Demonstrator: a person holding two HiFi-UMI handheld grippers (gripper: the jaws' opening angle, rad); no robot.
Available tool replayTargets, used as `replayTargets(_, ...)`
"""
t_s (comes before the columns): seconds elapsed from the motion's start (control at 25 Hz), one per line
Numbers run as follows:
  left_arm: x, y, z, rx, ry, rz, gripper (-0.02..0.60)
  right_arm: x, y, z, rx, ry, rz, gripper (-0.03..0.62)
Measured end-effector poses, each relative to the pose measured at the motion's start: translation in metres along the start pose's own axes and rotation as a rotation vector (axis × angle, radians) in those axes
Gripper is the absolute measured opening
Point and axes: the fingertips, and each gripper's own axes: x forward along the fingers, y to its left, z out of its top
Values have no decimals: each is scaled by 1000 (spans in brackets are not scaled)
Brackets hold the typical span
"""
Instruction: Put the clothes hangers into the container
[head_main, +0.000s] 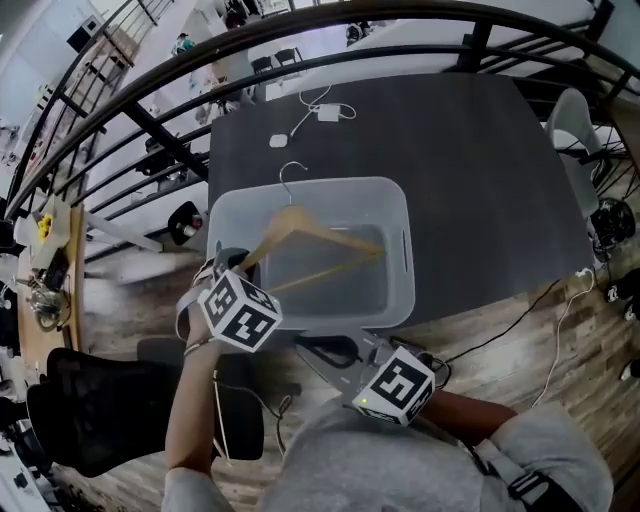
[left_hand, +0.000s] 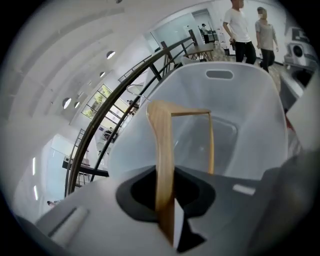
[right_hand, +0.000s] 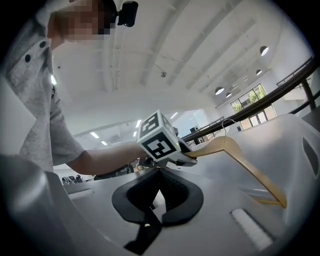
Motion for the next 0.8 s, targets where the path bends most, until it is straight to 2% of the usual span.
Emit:
replayTargets(0.12,17,-5,8,-7,41,-29,58,-4,-5,1,7,-10,10,-2)
replayTargets(0.24,27,-4,7,10,75,-21,58,-4,-3,3,4,-12,10,-2)
replayTargets(0.4,30,-4,8,17,72,-13,63,-8,-6,2,5,-20,-23,-1)
replayTargets(0.44,30,-5,9,21,61,-9,97,-9,-6,2,1,-25,-34,-2)
replayTargets(0.52,26,-6,12,21,20,-4,222,-11,-5,3,-12,-33,-55,-1)
replayTargets(0.56,21,-6,15,12,-9,2,248,-13,-2,4,-19,-37,-67,-2)
replayTargets(0.68,-12,3,23,-65,-139,59,258,-25,10,3,-36,-43,-109,-2)
replayTargets(0.8,-62,13,21,-212,-318,101,269,-35,24,1,-72,-47,-159,-1)
